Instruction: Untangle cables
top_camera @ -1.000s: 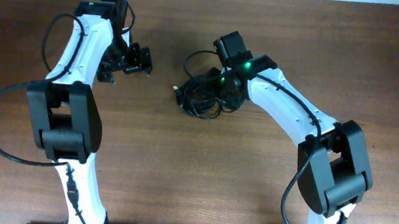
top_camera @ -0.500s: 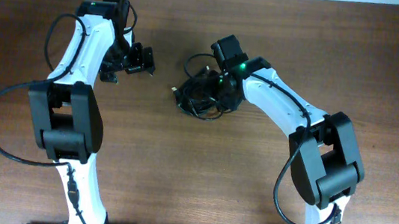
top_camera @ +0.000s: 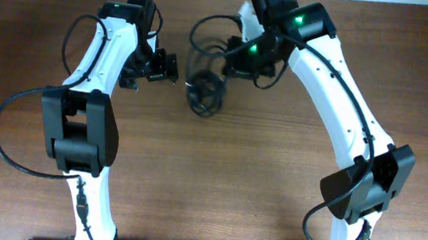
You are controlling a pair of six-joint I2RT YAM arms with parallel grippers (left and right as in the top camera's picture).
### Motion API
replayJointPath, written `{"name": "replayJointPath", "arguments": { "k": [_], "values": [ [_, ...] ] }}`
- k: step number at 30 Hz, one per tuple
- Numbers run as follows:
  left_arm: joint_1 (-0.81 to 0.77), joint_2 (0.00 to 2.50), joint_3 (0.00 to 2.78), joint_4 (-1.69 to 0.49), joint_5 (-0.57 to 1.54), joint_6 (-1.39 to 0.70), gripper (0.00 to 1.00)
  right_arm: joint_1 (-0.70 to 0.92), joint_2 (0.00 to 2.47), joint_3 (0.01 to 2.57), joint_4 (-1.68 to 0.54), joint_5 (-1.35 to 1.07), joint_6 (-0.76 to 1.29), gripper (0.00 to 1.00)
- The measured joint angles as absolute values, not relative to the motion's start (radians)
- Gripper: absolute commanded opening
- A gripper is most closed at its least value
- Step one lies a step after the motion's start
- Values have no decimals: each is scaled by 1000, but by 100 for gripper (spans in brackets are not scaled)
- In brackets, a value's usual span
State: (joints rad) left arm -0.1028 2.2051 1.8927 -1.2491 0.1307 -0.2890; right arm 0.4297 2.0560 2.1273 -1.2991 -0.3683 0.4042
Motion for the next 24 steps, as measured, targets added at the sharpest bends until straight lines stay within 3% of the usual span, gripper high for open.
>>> {"name": "replayJointPath", "arguments": {
  "k": [3, 6, 9, 12, 13, 15, 17, 24],
  "values": [
    [-100, 2205, 1893, -1275, 187, -285, 99, 428, 2056, 2127, -1340, -219, 498, 4],
    [-12, 2205, 1893, -1396, 884, 179, 99, 427, 2056, 2127, -1323, -320, 463, 4],
    [48, 2205, 1894, -1455, 1129, 423, 99, 427, 2056, 2127, -1261, -505, 371, 4],
    [22, 2205, 1894, -1407, 1140, 491, 100, 427, 2056, 2127, -1248, -640, 351, 4],
    [4, 2205, 1894, -1383, 1107, 502, 90, 427, 2056, 2127, -1248, -659, 347, 4],
    [-19, 2205, 1894, -1365, 1061, 512, 56, 427, 2056, 2127, -1248, -684, 340, 4],
    [-22, 2205, 1894, -1364, 1041, 516, 42, 427, 2056, 2127, -1248, -687, 340, 4],
    [-22, 2205, 1894, -1365, 968, 514, 40, 427, 2057, 2127, -1221, -646, 350, 4]
  ]
}}
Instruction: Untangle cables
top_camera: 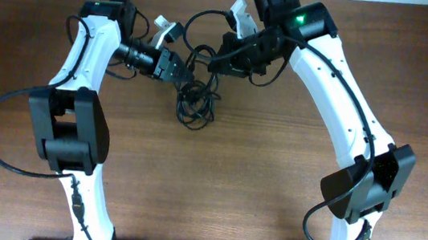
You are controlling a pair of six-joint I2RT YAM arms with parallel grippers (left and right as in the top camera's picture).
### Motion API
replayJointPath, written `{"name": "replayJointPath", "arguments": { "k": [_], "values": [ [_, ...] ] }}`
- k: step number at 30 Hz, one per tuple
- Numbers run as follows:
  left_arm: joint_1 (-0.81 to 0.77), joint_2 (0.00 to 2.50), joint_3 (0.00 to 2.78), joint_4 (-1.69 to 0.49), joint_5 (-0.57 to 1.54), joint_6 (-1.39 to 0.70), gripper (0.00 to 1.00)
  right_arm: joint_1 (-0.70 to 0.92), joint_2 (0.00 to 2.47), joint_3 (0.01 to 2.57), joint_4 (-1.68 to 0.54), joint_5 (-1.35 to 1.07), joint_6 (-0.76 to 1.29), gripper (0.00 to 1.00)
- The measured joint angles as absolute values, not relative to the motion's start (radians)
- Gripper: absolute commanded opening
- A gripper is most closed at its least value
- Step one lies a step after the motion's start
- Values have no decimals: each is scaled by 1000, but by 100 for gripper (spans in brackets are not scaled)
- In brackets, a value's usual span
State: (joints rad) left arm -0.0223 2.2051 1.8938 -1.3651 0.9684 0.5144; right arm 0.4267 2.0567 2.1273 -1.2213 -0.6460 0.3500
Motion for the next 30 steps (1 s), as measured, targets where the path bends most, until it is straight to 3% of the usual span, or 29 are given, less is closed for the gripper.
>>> {"name": "replayJointPath", "arguments": {
  "k": [2, 4, 7, 10, 12, 13, 15, 16, 19, 22, 26, 30],
  "values": [
    [-22, 2205, 1894, -1365, 952, 512, 25, 427, 2057, 2127, -1208, -609, 385, 4],
    [-25, 2205, 1894, -1365, 942, 506, 19, 427, 2057, 2127, -1197, -597, 394, 4],
    [-35, 2205, 1894, -1365, 935, 502, 0, 427, 2057, 2127, -1180, -587, 397, 4],
    [-52, 2205, 1894, -1364, 935, 497, 0, 427, 2060, 2127, -1181, -572, 399, 8],
    [-39, 2205, 1894, -1369, 1042, 468, 0, 427, 2060, 2127, -1201, -509, 403, 12],
    [-32, 2205, 1895, -1371, 1077, 466, 0, 427, 2060, 2129, -1222, -476, 404, 17],
    [7, 2205, 1902, -1390, 1177, 456, 0, 423, 2060, 2129, -1295, -357, 414, 39],
    [23, 2205, 1906, -1404, 1206, 452, 0, 419, 2060, 2129, -1304, -316, 410, 44],
    [25, 2131, 1907, -1410, 1279, 451, 0, 393, 2060, 2129, -1309, -273, 411, 53],
    [26, 1964, 1912, -1301, 1445, 443, 0, 407, 2060, 2129, -1330, -266, 411, 55],
    [23, 1884, 1922, -972, 1525, 86, 0, 450, 2060, 2129, -1334, -266, 411, 60],
    [23, 1848, 1941, -454, 1454, -487, 0, 464, 2061, 2129, -1339, -266, 411, 65]
  ]
}}
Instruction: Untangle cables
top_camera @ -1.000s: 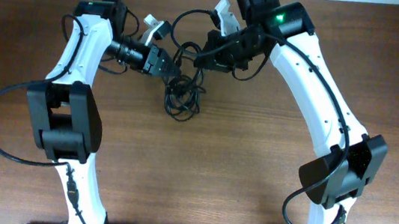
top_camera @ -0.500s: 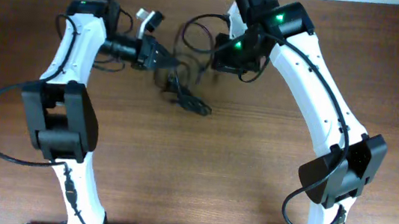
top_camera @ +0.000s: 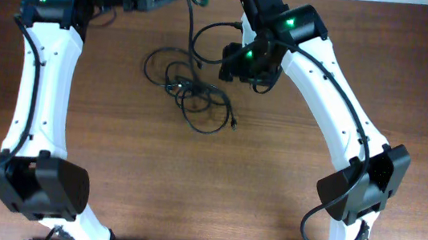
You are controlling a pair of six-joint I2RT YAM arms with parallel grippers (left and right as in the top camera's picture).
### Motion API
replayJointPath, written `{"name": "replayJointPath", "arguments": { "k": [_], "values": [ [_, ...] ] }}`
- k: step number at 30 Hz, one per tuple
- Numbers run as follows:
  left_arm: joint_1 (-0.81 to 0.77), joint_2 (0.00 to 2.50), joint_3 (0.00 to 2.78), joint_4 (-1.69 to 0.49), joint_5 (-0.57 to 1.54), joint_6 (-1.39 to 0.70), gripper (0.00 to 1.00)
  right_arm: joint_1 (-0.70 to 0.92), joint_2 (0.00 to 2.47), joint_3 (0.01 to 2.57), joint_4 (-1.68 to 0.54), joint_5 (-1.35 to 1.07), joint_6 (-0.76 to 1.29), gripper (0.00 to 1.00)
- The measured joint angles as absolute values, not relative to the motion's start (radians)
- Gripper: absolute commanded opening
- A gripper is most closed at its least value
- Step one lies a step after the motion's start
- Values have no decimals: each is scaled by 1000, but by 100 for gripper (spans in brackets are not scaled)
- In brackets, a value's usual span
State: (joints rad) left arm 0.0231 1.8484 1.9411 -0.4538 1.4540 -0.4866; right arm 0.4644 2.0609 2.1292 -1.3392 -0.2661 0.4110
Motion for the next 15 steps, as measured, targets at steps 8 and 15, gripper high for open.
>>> {"name": "replayJointPath", "arguments": {
  "k": [8, 15],
  "values": [
    [56, 1784, 1944, 686, 1267, -1537, 0, 225, 2064, 2130, -1485, -265, 407, 72],
    [59, 1784, 1944, 831, 921, -1863, 0, 324, 2064, 2130, -1483, -371, 212, 74]
  ]
}}
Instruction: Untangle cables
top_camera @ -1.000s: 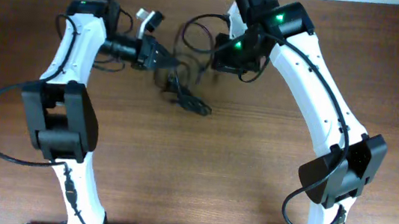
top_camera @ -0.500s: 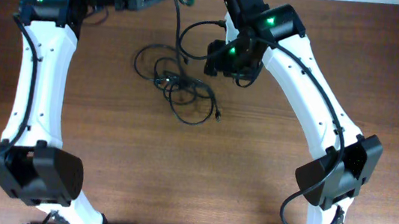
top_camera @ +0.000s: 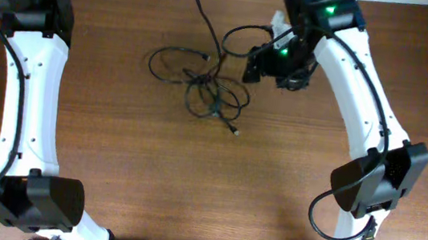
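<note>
A tangle of thin black cables point(top_camera: 202, 82) lies on the brown table at the upper middle, with loose loops spreading left to about the table's centre-left. One strand point(top_camera: 202, 10) rises from the tangle and leaves the frame at the top edge. A small plug end point(top_camera: 235, 129) trails below the tangle. My right gripper point(top_camera: 251, 66) sits just right of the tangle, and it looks shut on a cable loop point(top_camera: 236, 34) that arcs up and left from it. My left arm point(top_camera: 29, 75) is lifted high at the left; its gripper is out of the frame.
The table's far edge runs along the top, with a white surface beyond it. The arm bases stand along the front edge.
My left gripper, shut on a strand at the top edge, has gone out of the frame. My right gripper has moved right and a little up. The tangle has stretched rightward.
The cables first lay as a tight bundle between both grippers, the right one at it. Then my left gripper was at the bundle too. Later it held a strand near the top edge and the bundle had loosened into wider loops, which spread further now.
</note>
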You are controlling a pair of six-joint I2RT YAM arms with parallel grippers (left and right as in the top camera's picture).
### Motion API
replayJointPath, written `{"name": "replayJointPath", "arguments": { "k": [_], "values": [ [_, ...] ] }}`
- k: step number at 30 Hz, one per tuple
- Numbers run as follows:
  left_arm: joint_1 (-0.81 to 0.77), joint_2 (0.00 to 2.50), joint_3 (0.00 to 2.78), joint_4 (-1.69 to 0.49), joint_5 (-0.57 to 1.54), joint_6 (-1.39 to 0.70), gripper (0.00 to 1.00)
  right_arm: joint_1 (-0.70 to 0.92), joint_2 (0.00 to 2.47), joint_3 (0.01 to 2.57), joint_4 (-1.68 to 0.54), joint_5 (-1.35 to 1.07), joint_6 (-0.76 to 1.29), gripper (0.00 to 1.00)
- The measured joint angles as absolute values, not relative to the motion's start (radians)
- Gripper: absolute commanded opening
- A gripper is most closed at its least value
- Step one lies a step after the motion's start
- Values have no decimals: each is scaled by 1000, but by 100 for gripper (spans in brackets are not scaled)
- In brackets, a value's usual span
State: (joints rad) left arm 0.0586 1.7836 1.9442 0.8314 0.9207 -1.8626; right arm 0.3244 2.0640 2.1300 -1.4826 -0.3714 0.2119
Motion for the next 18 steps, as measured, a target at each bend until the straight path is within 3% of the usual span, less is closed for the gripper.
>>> {"name": "replayJointPath", "arguments": {
  "k": [4, 9, 10, 14, 18],
  "values": [
    [110, 1775, 1952, 450, 848, -1840, 0, 335, 2059, 2130, -1341, -587, 95, 75],
    [125, 1775, 1953, 400, 905, -1833, 0, 329, 1996, 2130, -1232, -768, -63, 79],
    [125, 1772, 1956, 342, 921, -1834, 0, 329, 1986, 2128, -1140, -793, -80, 83],
    [125, 1773, 1959, 67, 977, -1834, 0, 354, 1889, 2132, -955, -819, -87, 84],
    [125, 1773, 1959, -20, 1011, -1823, 0, 445, 1875, 2136, -804, -832, -86, 85]
  ]
}}
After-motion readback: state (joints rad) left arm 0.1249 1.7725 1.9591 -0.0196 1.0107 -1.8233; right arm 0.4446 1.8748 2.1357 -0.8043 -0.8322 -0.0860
